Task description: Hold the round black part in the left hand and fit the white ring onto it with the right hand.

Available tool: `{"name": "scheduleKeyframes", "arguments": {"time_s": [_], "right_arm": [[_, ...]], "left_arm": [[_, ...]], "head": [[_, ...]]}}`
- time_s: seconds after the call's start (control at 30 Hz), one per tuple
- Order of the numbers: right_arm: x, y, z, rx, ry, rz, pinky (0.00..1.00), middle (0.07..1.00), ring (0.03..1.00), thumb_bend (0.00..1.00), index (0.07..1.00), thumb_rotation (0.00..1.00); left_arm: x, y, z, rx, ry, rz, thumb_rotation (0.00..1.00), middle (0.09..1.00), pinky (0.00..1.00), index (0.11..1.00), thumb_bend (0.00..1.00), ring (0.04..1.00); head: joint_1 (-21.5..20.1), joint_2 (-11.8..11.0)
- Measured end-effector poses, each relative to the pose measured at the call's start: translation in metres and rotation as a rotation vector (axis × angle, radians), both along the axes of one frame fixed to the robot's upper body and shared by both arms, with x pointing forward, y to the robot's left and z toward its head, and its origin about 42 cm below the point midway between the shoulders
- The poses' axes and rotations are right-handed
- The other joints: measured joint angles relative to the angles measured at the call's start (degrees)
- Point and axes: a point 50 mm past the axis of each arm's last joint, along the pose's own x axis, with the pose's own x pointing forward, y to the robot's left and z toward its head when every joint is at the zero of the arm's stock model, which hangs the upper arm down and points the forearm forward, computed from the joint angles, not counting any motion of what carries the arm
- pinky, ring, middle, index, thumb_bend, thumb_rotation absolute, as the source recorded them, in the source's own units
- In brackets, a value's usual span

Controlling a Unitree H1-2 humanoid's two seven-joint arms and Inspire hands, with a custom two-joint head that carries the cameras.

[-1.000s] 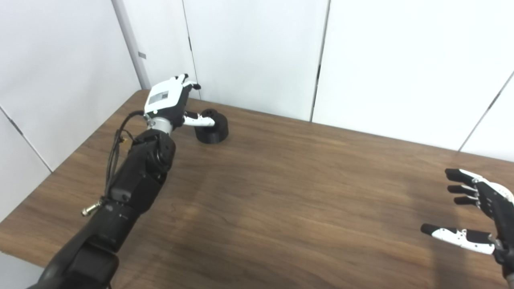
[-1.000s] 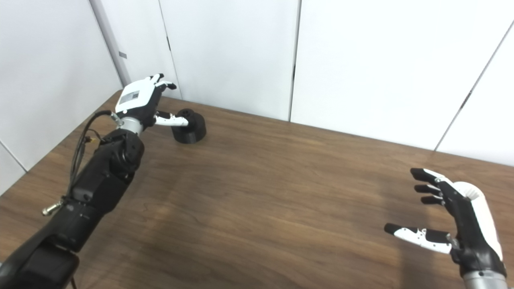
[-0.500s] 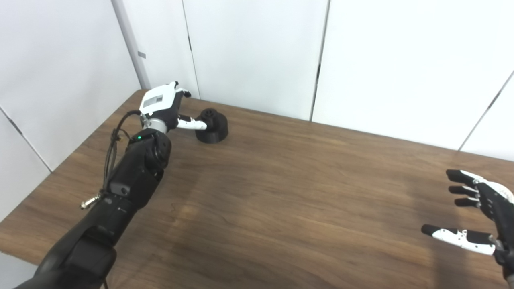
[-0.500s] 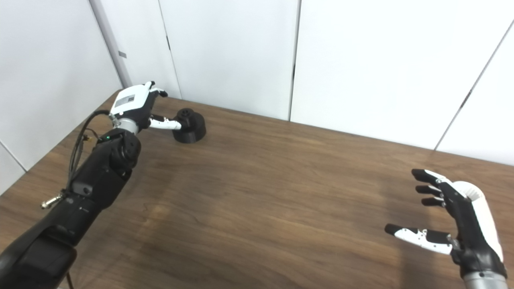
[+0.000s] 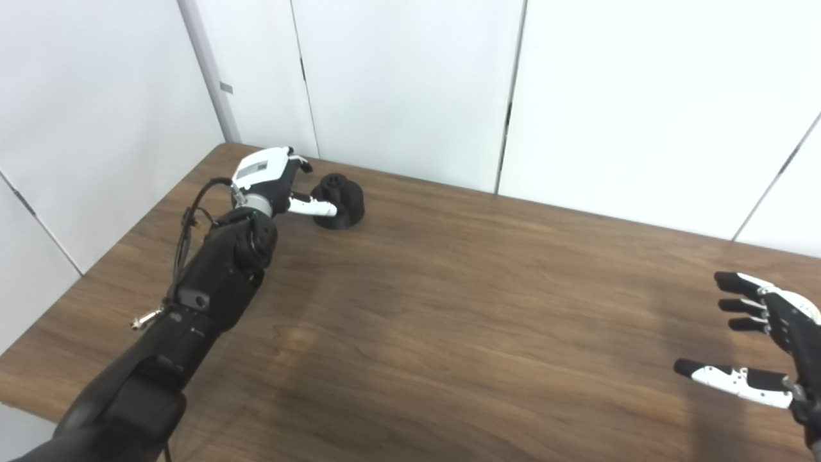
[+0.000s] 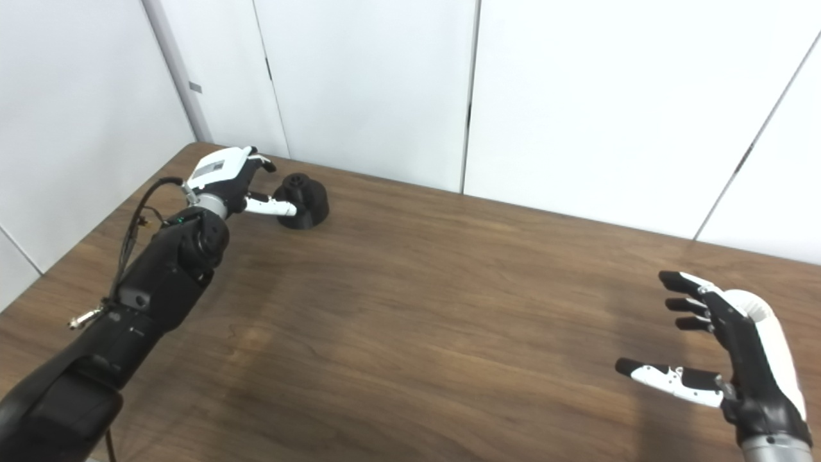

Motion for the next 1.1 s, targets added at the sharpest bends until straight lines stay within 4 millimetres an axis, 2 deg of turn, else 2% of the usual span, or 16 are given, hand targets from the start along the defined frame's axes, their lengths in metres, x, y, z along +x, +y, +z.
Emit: {"name": "scheduleKeyframes", "arguments": {"time_s": [0.53,0.87,1.1], "right_arm": [[-0.002,0.002,0.001,0.003,0.002,0.011,0.65,0.800,0.742,0.77,0.768,0.02],[-0.003,0.002,0.001,0.004,0.003,0.013,0.65,0.802,0.745,0.77,0.772,0.03],[-0.007,0.003,0.002,0.001,-0.002,0.014,0.66,0.801,0.746,0.77,0.773,0.04]], "left_arm": [[0.005,-0.001,-0.012,-0.003,0.063,-0.005,0.53,1.000,1.00,0.798,1.00,1.000],[0.005,-0.001,-0.014,0.003,0.044,0.009,0.53,1.000,1.00,0.801,1.00,1.000],[0.007,0.000,-0.023,0.007,0.034,0.021,0.53,1.000,1.00,0.800,1.00,1.000]], "head": [[-0.26,-0.09],[-0.35,0.09],[-0.88,0.35]]}}
